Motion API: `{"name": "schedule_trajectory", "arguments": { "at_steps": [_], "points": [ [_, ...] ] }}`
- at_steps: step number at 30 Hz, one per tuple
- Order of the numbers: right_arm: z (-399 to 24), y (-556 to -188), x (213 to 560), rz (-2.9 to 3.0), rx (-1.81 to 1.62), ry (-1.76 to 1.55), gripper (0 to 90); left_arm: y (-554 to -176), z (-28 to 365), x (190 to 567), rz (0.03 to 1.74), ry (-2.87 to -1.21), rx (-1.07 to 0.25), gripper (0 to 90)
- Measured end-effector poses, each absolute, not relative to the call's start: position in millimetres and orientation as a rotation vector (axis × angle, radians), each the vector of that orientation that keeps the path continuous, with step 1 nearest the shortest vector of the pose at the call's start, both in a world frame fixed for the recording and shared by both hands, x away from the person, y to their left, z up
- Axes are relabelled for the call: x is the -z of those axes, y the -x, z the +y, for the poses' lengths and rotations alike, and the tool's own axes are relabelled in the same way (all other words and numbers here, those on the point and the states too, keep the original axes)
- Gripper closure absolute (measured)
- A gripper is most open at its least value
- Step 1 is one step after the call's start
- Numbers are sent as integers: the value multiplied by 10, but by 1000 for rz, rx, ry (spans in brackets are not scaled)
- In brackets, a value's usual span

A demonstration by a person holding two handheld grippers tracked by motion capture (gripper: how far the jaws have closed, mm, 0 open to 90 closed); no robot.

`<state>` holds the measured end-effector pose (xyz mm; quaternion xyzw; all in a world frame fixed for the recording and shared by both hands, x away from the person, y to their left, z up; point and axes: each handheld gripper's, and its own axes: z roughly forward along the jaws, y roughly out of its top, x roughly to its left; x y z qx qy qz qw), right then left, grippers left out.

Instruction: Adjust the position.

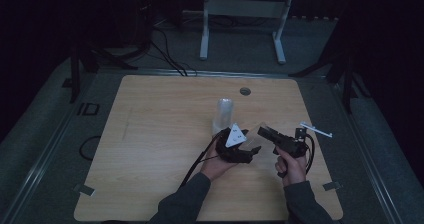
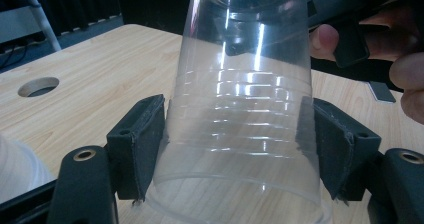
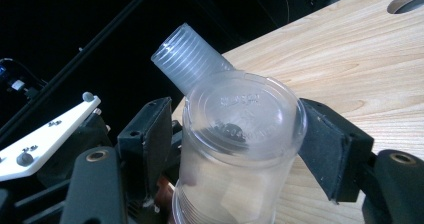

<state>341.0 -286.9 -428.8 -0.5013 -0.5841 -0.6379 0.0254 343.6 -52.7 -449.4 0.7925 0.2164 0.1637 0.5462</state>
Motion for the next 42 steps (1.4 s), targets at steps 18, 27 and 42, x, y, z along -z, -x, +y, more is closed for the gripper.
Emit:
{"name": "schedule_trajectory", "arguments": {
  "at_steps": [18,27,42],
  "points": [
    [-2961,-3343,4312,-1900,1940,1541,319,-3494,-384,4444,535,-1877,-414,288],
    [-3002,-3326,4320,-1938,1924,1533,322,-3507,-326,4424,533,-1884,-422,292],
    [-2995,-3322,4268,-2171,1812,1529,344,-3512,-219,4355,513,-1898,-413,294]
  ]
}}
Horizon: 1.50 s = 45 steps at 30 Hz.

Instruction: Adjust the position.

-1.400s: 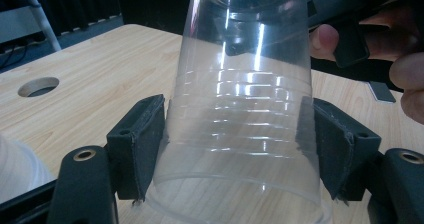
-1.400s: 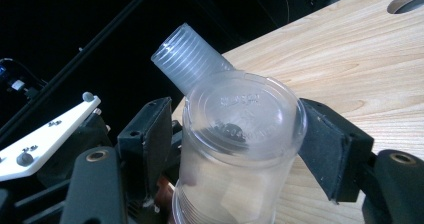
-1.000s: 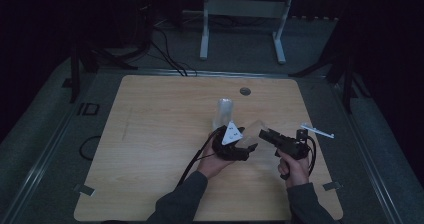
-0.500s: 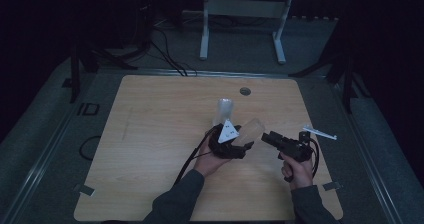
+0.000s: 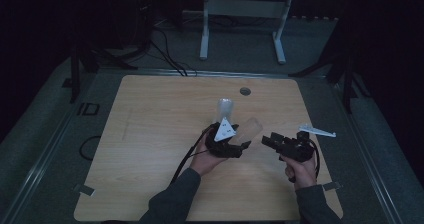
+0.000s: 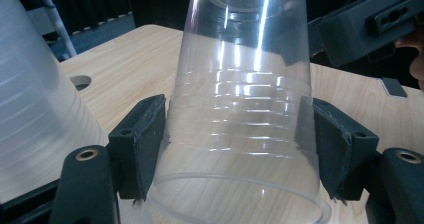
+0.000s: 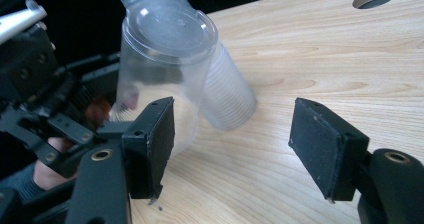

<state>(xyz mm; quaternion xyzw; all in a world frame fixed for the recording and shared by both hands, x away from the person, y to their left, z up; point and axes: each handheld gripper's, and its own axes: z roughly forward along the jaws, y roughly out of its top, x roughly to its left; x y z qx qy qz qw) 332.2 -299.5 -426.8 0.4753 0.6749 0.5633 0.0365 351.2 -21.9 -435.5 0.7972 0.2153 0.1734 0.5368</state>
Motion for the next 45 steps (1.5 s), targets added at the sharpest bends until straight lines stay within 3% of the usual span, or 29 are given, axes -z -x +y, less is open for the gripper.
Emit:
{"name": "schedule_trajectory", "arguments": {
  "at_steps": [45],
  "points": [
    [-2883,-3350,3911,2353,-1258,-1135,359,-3506,-29,4256,431,-2008,-369,304]
  ]
}}
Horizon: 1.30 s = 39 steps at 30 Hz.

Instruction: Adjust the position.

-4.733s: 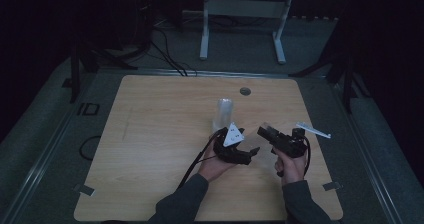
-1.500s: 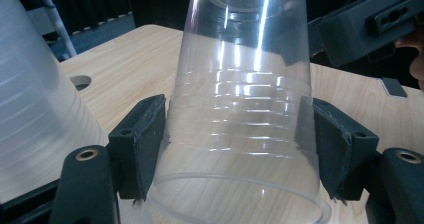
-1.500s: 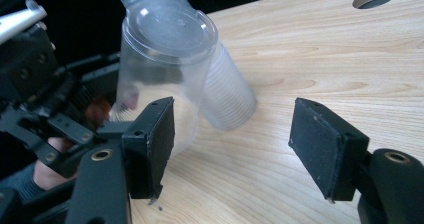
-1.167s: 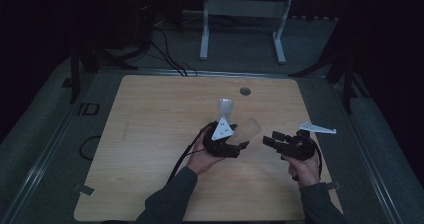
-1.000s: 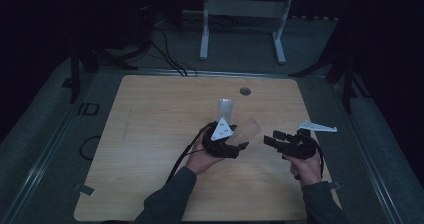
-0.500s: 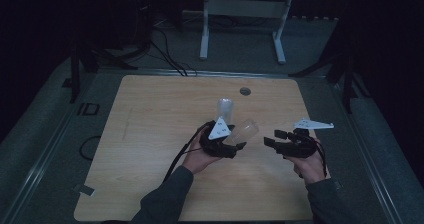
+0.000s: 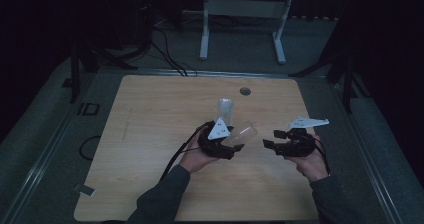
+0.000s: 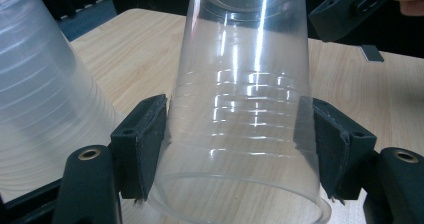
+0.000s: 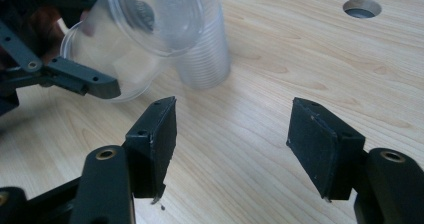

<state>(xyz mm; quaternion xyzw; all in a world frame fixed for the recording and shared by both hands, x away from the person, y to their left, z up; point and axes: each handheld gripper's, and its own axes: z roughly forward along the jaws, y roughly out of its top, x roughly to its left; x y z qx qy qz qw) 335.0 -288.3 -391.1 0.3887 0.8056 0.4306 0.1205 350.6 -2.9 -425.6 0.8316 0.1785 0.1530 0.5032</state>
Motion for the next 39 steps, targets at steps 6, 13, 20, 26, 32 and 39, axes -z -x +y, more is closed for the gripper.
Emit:
{"name": "schedule_trajectory", "arguments": {
  "at_steps": [6,13,20,26,32,39],
  "points": [
    [-2840,-3356,3872,2398,-1209,-1099,359,-3497,-22,4250,416,-2022,-362,304],
    [-2812,-3370,3828,2437,-1148,-1044,359,-3496,-1,4238,395,-2030,-355,304],
    [-2796,-3361,3773,2478,-1118,-998,359,-3493,2,4241,377,-2046,-355,304],
    [-2807,-3373,3751,2492,-1120,-998,339,-3498,11,4240,373,-2050,-347,304],
    [-2811,-3377,3724,2501,-1110,-985,318,-3497,19,4238,366,-2057,-342,304],
    [-2801,-3375,3699,2516,-1066,-939,325,-3503,27,4234,354,-2072,-334,304]
  ]
}}
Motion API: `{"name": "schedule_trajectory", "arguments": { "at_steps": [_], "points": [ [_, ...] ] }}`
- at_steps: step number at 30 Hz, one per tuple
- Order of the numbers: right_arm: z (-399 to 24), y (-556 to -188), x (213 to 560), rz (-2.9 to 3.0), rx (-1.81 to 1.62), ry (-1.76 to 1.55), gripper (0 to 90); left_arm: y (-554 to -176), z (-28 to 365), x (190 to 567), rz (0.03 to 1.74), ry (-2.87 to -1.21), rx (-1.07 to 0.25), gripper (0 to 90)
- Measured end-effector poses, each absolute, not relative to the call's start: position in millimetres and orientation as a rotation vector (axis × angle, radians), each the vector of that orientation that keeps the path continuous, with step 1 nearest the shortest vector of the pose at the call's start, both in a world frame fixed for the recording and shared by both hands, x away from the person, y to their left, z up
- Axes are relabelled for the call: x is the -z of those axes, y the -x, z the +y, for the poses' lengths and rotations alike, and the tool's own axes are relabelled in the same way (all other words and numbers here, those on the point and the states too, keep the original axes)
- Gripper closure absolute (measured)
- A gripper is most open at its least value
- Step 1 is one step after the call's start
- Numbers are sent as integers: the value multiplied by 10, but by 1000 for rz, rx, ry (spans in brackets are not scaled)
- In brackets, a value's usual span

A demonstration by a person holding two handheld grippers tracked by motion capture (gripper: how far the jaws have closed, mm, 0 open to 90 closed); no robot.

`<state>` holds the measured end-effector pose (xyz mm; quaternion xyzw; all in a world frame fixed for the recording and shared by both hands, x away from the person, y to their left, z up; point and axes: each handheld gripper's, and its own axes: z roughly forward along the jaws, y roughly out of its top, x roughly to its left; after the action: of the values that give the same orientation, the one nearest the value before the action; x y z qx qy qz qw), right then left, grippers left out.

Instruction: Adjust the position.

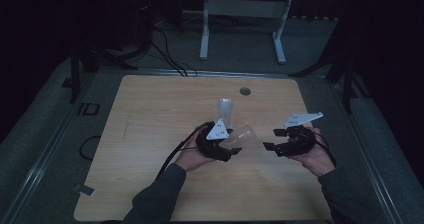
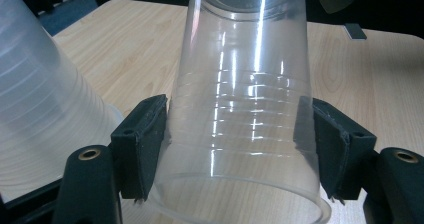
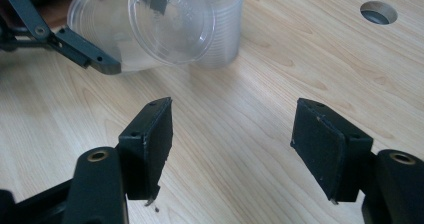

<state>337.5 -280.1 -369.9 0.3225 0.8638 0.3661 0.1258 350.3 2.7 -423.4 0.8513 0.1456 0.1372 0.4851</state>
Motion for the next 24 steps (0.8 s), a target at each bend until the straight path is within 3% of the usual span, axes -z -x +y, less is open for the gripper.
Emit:
{"name": "schedule_trajectory", "arguments": {
  "at_steps": [24],
  "points": [
    [-2674,-3367,3622,2648,-883,-753,413,-3487,-9,4232,285,-2152,-325,304]
  ]
}}
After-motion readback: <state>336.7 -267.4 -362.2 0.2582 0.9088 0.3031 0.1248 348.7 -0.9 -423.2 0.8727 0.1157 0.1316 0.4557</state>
